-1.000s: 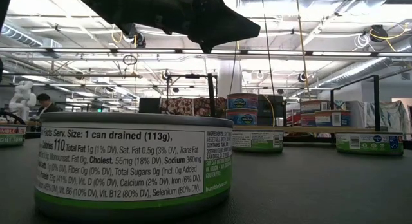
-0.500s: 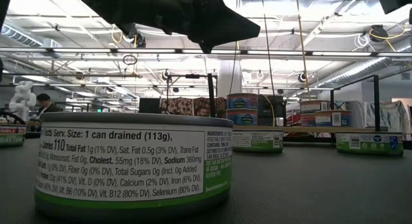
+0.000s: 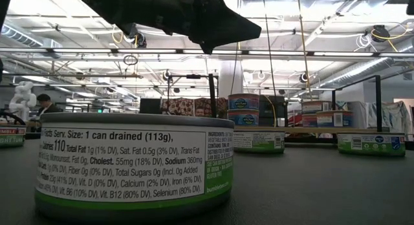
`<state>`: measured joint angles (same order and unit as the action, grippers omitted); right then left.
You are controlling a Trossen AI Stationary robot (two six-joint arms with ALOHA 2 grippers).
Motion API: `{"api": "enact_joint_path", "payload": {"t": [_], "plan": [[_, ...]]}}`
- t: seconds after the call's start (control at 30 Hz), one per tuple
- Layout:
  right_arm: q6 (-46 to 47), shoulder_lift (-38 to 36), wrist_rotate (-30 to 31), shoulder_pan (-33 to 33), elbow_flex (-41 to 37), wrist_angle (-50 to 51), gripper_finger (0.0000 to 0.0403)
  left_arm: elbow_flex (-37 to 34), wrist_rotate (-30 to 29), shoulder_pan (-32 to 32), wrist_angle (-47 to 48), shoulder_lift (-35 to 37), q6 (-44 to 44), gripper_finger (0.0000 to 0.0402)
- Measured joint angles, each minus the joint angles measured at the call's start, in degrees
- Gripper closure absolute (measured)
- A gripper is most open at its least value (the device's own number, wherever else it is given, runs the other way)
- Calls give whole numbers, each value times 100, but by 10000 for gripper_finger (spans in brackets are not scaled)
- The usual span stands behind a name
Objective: Stack canned seafood by type on shelf
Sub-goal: Stack the blue-pink tuna can on top of the bottom right blue-pink tuna cans on the shelf
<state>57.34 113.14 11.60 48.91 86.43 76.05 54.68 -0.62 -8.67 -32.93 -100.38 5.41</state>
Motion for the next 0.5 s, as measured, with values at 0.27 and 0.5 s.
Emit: {"api": "enact_joint_path", "payload": {"t": [0.27, 0.5], "plan": [[-399, 0, 499, 475, -112, -10, 217, 0, 0, 0, 14, 0, 0, 359], [-94, 2, 467, 787, -460, -155, 236, 0, -1, 1, 70, 0, 0, 359]]}}
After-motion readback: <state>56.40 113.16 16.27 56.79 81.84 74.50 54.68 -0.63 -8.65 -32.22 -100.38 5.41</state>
